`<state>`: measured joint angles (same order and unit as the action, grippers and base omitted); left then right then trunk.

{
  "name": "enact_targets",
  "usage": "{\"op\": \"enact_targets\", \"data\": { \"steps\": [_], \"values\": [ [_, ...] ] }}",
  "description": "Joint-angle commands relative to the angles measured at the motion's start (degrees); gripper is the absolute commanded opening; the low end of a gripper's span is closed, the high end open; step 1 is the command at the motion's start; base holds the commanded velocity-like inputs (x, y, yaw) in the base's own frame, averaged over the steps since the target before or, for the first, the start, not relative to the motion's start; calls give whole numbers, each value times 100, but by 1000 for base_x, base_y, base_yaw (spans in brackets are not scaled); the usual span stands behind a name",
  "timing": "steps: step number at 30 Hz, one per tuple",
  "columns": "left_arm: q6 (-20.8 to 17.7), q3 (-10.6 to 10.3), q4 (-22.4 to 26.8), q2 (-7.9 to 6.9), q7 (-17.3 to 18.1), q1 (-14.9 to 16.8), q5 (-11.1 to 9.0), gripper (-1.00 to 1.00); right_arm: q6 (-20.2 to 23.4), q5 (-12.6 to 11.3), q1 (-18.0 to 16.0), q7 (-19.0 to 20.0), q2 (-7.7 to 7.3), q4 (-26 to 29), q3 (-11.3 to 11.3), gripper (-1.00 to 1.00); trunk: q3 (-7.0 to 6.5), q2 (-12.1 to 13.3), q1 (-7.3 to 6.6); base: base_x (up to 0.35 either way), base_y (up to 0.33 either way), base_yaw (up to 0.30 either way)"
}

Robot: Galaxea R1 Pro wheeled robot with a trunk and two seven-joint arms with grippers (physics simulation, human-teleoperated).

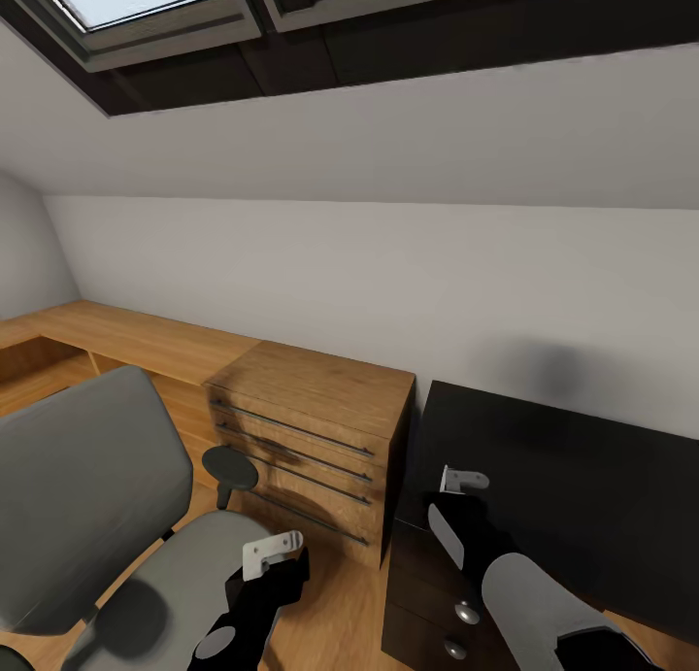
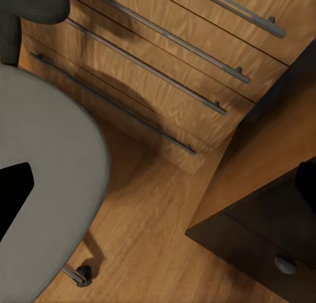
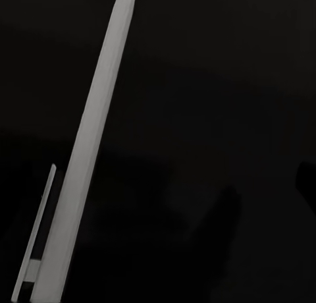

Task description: In the bedroom, organize the workspace by keeping the computer under the desk, ensuring the monitor is on the desk, placing the keyboard on the desk next to the monitor, placing the mouse on the desk next to the keyboard, moving the folder from the swivel chair onto the desk next to the mouse, stacking the notebook on top of the folder with the pen on top of the notebook, and positioning the swivel chair next to the desk.

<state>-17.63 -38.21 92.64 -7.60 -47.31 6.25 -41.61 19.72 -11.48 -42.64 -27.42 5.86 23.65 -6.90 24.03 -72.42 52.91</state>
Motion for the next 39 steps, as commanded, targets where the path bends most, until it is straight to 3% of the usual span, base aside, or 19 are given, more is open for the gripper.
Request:
{"op": "enact_targets", "data": {
  "steps": [1,39],
  "values": [
    [-21,-11,9,-5,-41,7,-22,100,32,-55,-5,-45,-5,-1,-48,100,7,-4,0,0,0,0],
    [-21,-11,9,-6,-41,7,-22,100,69,-65,-7,-28,22,10,-111,100,7,-4,0,0,0,0]
  ]
}}
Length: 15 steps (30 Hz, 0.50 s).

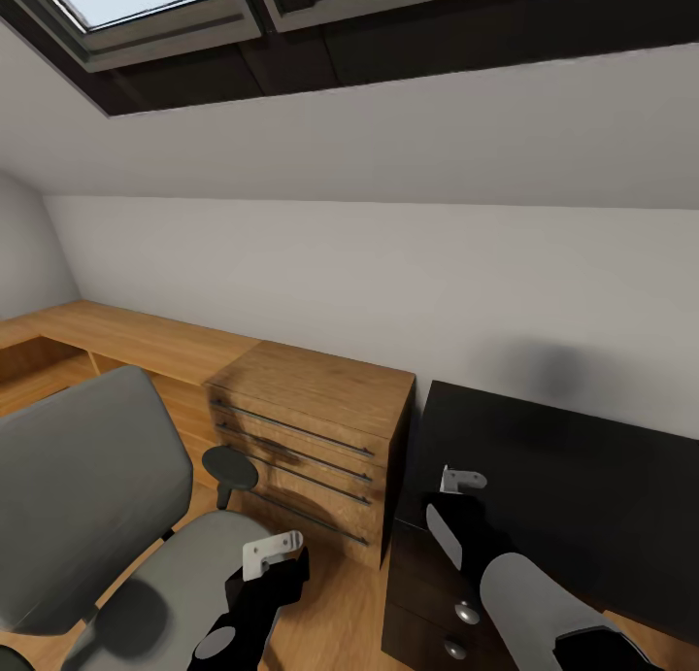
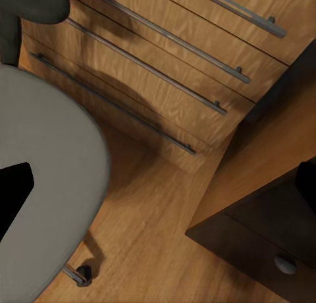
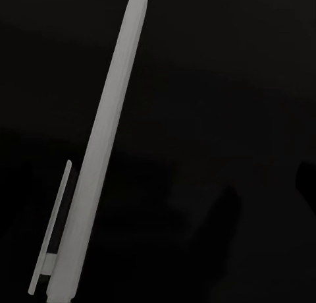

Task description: In the bedroom, organize the workspace by keeping the computer under the desk, ensuring the monitor is on the desk, placing the keyboard on the desk next to the monitor, placing the mouse on the desk next to the keyboard, moving the folder from the swivel chair onto the desk next to the mouse, stacking the notebook on top of the folder with the pen on top of the notebook, and positioning the swivel chair next to the desk.

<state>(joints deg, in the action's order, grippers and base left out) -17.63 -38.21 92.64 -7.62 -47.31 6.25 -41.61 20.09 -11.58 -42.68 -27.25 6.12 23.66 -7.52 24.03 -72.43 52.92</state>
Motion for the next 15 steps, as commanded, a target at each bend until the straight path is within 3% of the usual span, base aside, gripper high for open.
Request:
{"op": "enact_targets", "data": {
  "steps": [1,7,15],
  "values": [
    [-21,-11,9,-4,-41,7,-22,100,31,-55,-4,-45,-5,8,-48,100,7,-4,0,0,0,0],
    [-21,-11,9,-6,-41,7,-22,100,30,-55,-4,-44,-2,8,-53,100,7,-4,0,0,1,0],
    [-21,-11,9,-4,-41,7,-25,100,30,-46,-4,-44,-2,-1,-56,100,7,-4,0,0,115,0]
  ]
}}
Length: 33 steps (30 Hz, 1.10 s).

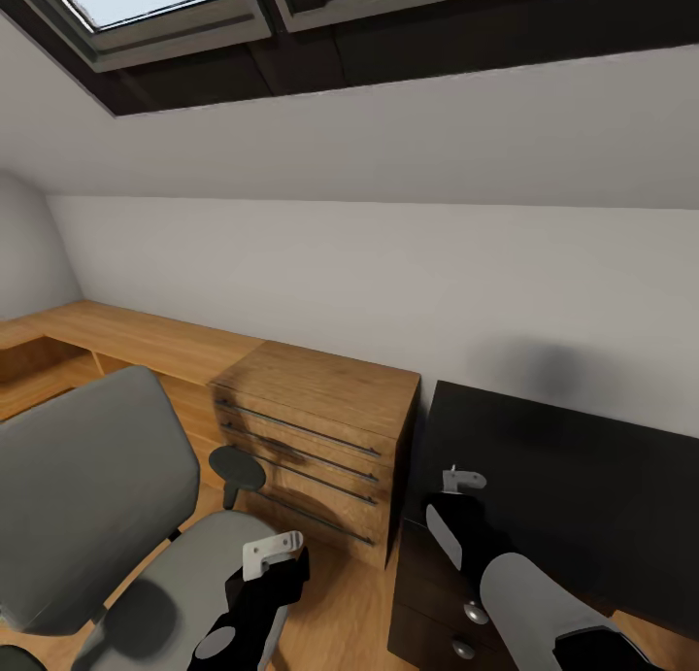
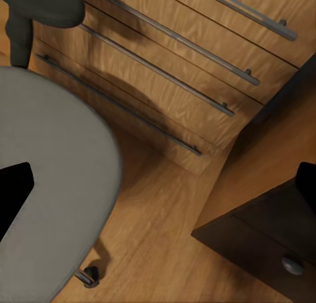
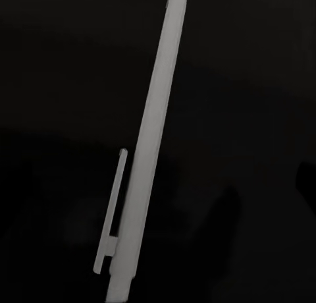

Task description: In the bedroom, organize the workspace by keeping the computer under the desk, ensuring the monitor is on the desk, placing the keyboard on the desk next to the monitor, placing the mouse on the desk next to the keyboard, moving the folder from the swivel chair onto the desk next to the mouse, stacking the notebook on top of the folder with the pen on top of the notebook, and positioning the swivel chair next to the desk.

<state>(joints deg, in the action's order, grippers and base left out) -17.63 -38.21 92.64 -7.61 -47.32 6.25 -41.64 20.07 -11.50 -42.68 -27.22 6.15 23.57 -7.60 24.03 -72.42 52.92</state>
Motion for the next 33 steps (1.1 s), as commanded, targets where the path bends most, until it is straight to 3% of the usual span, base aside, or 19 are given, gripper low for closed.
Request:
{"op": "enact_targets", "data": {
  "steps": [1,10,15,33],
  "values": [
    [-21,-15,9,-4,-41,7,-23,100,32,-55,-4,-46,-6,8,-48,100,7,-4,0,0,30,0],
    [-14,-51,9,14,-41,7,-20,100,32,-50,-4,-46,-16,2,-40,100,7,-4,0,0,11,0],
    [-13,-47,9,20,-41,7,-20,100,32,-46,-4,-46,-17,1,-40,100,96,-205,110,0,0,0],
    [-12,-26,9,18,-49,7,-20,100,32,-45,-4,-46,-17,-1,-40,100,168,-365,198,0,0,0]
  ]
}}
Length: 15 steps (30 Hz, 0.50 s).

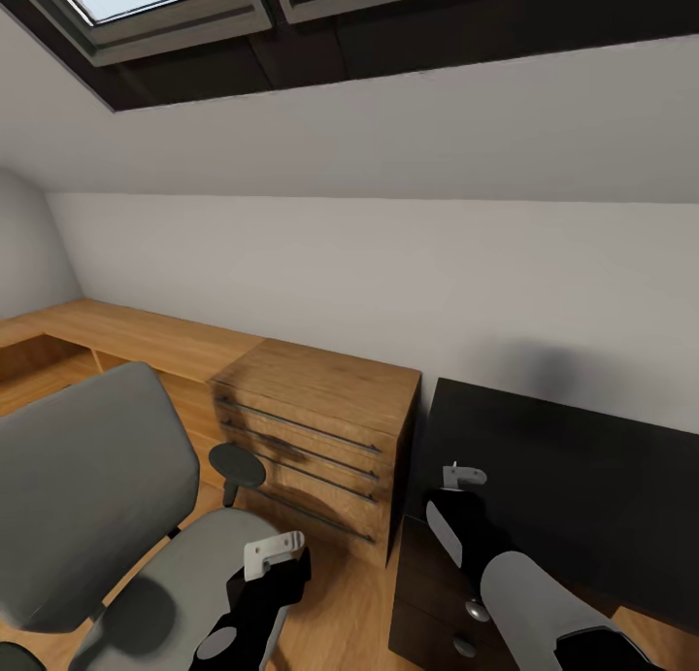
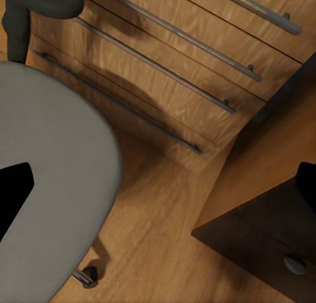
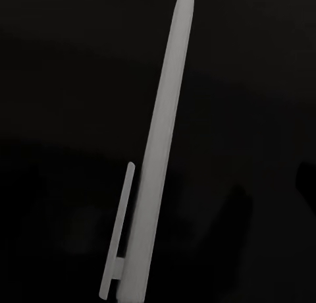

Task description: In the bedroom, organize the workspace by keeping the computer under the desk, ensuring the monitor is on the desk, placing the keyboard on the desk next to the monitor, placing the mouse on the desk next to the keyboard, moving the folder from the swivel chair onto the desk next to the mouse, stacking the notebook on top of the folder with the pen on top of the notebook, and positioning the swivel chair next to the desk.

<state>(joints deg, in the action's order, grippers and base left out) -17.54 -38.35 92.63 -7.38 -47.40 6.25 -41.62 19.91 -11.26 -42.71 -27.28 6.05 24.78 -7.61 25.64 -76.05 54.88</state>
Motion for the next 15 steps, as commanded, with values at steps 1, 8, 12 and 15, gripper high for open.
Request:
{"op": "enact_targets", "data": {
  "steps": [1,8,12,15],
  "values": [
    [-22,-10,9,-6,-41,8,-22,100,48,-70,-1,-40,-7,-122,-39,100,8,-3,1,0,0,0],
    [-22,-12,9,-9,-41,8,-22,100,48,-70,-1,-40,-7,-122,-39,100,8,-3,1,0,0,0],
    [-22,-13,9,-9,-41,8,-22,100,48,-70,-1,-40,-7,-122,-39,-100,8,-3,1,0,0,0],
    [-22,-14,9,-9,-41,8,-22,100,48,-70,-1,-40,-7,-122,-39,-100,8,-3,1,0,0,0]
  ]
}}
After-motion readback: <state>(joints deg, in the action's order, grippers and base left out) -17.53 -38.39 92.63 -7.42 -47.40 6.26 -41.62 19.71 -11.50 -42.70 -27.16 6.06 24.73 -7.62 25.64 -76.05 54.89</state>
